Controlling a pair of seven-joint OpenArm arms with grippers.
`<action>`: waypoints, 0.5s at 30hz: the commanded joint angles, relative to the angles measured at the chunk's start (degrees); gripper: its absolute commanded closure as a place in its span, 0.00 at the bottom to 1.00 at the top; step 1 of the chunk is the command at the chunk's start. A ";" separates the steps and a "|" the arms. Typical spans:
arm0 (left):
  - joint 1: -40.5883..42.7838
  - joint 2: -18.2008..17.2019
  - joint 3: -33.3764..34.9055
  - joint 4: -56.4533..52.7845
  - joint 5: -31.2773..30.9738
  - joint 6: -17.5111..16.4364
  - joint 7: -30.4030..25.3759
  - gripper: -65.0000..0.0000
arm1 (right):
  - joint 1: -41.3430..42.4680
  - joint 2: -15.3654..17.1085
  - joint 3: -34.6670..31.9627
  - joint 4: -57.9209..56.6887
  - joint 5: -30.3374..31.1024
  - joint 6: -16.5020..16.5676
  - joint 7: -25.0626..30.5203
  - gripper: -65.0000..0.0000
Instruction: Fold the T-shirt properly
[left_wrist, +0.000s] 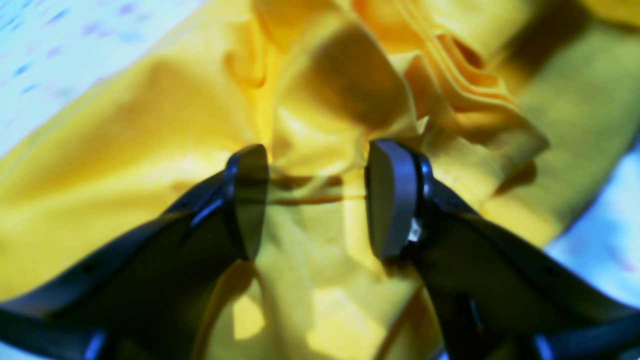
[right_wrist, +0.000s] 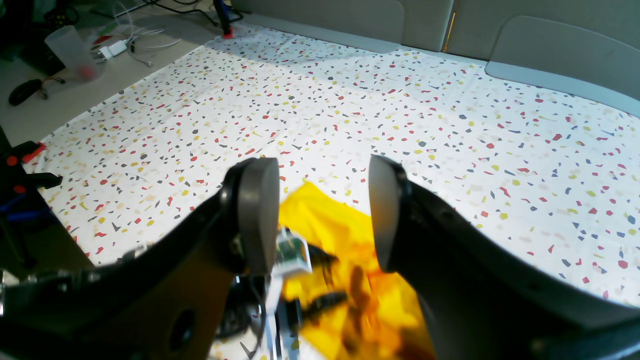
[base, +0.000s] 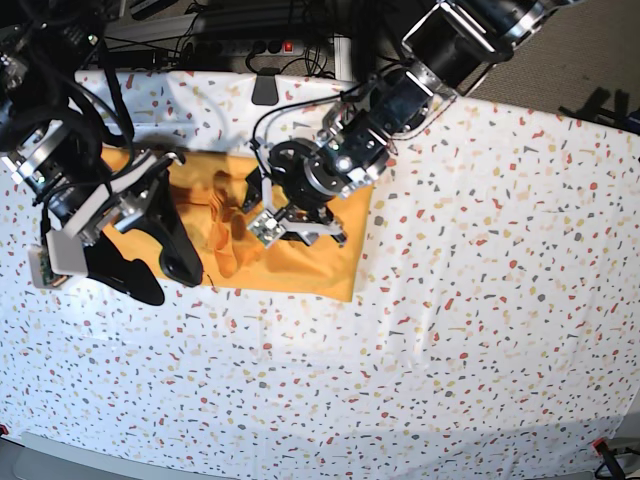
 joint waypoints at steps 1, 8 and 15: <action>0.15 -2.40 -1.75 -1.81 4.04 3.06 9.49 0.53 | 0.59 0.48 0.13 0.96 0.94 0.06 1.46 0.55; 0.15 -4.35 -9.88 -1.81 4.04 3.06 9.79 0.53 | 0.61 0.50 0.13 0.96 0.96 0.06 1.49 0.55; 0.15 -5.38 -10.97 -1.79 4.02 3.06 11.30 0.53 | 0.66 0.50 0.13 0.96 0.96 0.06 2.12 0.55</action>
